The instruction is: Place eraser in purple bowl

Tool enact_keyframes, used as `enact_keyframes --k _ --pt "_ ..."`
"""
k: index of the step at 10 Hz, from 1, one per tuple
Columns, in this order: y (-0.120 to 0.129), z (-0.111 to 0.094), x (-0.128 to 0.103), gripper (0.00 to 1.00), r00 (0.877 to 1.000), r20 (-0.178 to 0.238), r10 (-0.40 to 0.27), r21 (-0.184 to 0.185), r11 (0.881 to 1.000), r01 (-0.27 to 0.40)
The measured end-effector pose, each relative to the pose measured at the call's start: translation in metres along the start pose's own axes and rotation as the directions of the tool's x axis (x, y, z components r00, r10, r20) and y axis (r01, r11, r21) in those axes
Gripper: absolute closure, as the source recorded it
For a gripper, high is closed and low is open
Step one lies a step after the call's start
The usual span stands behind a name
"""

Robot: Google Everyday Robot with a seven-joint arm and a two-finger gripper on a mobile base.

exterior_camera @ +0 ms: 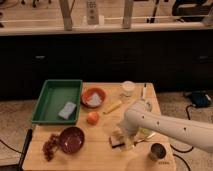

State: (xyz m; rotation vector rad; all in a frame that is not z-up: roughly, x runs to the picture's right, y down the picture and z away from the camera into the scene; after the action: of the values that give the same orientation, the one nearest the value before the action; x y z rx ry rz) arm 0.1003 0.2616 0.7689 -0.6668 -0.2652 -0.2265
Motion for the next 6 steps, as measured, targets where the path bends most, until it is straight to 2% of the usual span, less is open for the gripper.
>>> enact_keyframes --k 5,6 --pt "-0.0027 0.0051 -0.0038 0.20 1.000 -0.009 0.007 -0.007 1.000 -0.007" --pt "-0.0041 0.0087 -0.0062 0.25 1.000 -0.008 0.008 -0.010 1.000 -0.008"
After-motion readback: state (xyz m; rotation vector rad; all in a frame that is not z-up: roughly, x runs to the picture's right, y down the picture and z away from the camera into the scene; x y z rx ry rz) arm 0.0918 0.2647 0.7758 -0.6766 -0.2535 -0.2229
